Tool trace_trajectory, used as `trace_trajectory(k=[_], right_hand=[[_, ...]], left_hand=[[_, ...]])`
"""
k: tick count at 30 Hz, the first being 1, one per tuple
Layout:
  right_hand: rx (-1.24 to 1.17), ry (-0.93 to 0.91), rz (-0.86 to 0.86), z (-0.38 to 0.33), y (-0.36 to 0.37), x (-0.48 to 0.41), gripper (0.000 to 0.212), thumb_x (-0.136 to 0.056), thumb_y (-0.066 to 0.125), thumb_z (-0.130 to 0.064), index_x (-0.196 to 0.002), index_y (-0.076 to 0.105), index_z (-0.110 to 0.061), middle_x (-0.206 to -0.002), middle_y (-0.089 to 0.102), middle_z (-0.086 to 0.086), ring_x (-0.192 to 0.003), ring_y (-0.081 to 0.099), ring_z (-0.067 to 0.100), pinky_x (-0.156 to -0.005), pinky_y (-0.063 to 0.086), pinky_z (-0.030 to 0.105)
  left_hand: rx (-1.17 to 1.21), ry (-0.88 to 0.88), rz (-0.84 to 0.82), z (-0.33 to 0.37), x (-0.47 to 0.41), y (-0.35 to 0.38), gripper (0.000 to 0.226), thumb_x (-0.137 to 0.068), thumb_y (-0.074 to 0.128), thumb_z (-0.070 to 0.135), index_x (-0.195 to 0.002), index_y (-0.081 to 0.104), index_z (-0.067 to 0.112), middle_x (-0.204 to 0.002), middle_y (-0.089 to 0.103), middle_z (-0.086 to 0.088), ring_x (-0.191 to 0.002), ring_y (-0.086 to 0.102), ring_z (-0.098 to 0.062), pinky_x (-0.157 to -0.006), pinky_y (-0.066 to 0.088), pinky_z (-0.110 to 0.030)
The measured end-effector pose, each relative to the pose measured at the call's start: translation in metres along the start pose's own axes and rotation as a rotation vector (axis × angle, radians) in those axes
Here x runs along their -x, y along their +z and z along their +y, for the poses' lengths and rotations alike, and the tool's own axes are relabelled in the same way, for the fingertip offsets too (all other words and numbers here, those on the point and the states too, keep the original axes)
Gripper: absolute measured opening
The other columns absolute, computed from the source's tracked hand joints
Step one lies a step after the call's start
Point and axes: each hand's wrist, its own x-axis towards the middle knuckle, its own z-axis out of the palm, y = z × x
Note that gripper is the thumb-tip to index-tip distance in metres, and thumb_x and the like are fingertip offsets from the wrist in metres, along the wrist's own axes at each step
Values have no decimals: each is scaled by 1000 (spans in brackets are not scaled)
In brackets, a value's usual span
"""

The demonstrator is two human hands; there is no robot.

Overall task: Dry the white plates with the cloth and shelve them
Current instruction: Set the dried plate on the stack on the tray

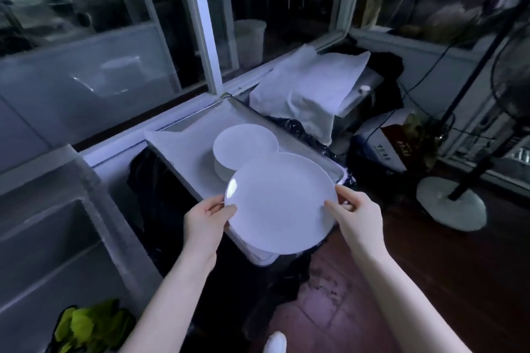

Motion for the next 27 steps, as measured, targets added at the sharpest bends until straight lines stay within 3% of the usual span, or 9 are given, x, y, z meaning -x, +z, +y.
trace_trajectory(k=[4,8,11,13,15,17,22,25,27], right_hand=[[-9,4,21,-2,1,-28,57,-79,69,-10,-66,59,-65,-78,53,-11,-66,52,0,-68,39,29],[2,-10,-8,-4,17,-63,70,-80,69,-8,-62,57,-74,-78,57,-11,-66,55,-3,-67,41,20],[-2,-23,-44,-5,39,-96,67,-80,67,-5,-71,61,-71,-86,61,13,-68,56,17,-69,43,26],[8,-18,-71,-4,58,-122,66,-80,66,-5,-72,62,-71,-89,60,14,-69,58,25,-64,42,22],[22,-3,-104,-2,81,-152,60,-80,67,-9,-67,65,-67,-92,62,3,-71,61,23,-58,39,14],[41,16,-151,-3,107,-181,58,-81,69,-11,-60,63,-65,-95,60,-9,-71,62,16,-60,42,16],[141,86,-216,1,169,-244,21,-79,72,-8,-76,71,-29,-91,59,-2,-70,60,16,-63,43,12],[180,137,-264,9,191,-267,26,-81,72,-7,-105,78,-18,-93,60,-3,-80,65,24,-84,52,34],[222,142,-276,14,198,-276,27,-82,72,-7,-108,77,-14,-92,60,-3,-81,66,27,-88,52,40]], left_hand=[[-15,-22,14,-2,-24,21,26,-81,66,-3,-100,74,13,-92,77,-4,-87,71,-18,-82,55,-35],[2,-34,51,-6,-55,31,23,-83,66,1,-102,73,13,-93,77,-3,-88,73,-16,-79,56,-31],[4,-33,100,-7,-88,32,28,-83,64,-2,-106,72,12,-96,77,-3,-88,72,-16,-76,56,-29],[-4,-24,133,-7,-115,33,30,-83,62,-4,-105,72,13,-95,77,-2,-83,71,-12,-70,54,-25],[-5,-19,159,-6,-142,33,33,-82,60,-8,-104,72,13,-92,77,1,-76,70,-5,-62,53,-18],[-14,-25,208,-5,-169,33,38,-79,58,-13,-102,73,14,-87,77,5,-73,70,-2,-61,53,-16],[-94,-85,309,-8,-233,26,41,-79,59,-10,-93,72,26,-91,77,5,-91,71,-15,-84,56,-32],[-157,-87,331,-12,-255,26,41,-78,61,-7,-93,73,30,-83,75,16,-85,71,-3,-76,54,-21],[-220,-76,339,-14,-261,28,42,-78,63,-4,-90,73,35,-78,73,24,-78,68,7,-68,50,-14]])
